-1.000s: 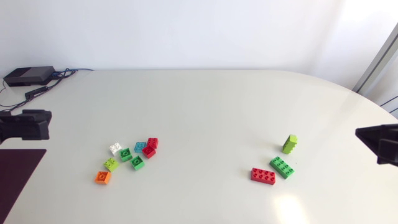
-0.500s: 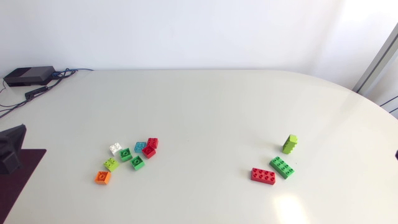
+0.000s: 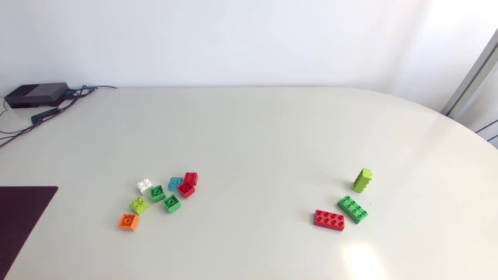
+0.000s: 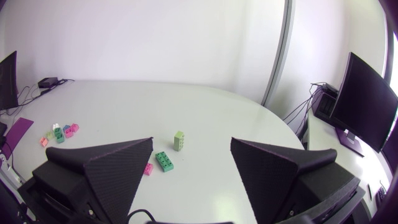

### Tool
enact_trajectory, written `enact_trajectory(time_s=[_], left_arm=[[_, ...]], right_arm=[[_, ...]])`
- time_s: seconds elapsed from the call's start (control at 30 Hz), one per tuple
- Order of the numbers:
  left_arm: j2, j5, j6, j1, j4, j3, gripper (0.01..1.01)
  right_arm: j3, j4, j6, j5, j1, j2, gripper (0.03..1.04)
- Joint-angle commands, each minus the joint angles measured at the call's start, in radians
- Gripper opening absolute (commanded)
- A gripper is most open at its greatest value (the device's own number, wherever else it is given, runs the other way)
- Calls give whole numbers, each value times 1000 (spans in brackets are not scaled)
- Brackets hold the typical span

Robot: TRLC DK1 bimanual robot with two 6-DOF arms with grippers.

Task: Sort duplo bricks by size, large to the right and small to the left

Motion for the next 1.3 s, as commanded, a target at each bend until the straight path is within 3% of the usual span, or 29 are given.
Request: enact_trajectory(time_s=[0.0,0.17,0.4,0.67,0.8,0.93,1.27], left_arm=[[-20,13,16,6,10,-47,984],[-17,78,42,5,173,-111,985],[-22,94,64,-17,446,-308,985],[-20,94,75,-103,773,-512,985],[-22,94,75,-156,836,-598,985],[-20,96,95,-159,886,-664,985],[-19,97,90,-147,817,-671,985]], right_arm=[[-32,51,-6,-5,-11,-16,905],[-167,281,-32,-3,-20,-16,908],[-377,631,-69,-3,-21,-14,954],[-572,878,-96,1,-1,-14,990],[-643,968,-113,0,20,-14,990],[-721,1047,-116,0,23,-12,990],[-856,1114,-133,12,25,-12,990]])
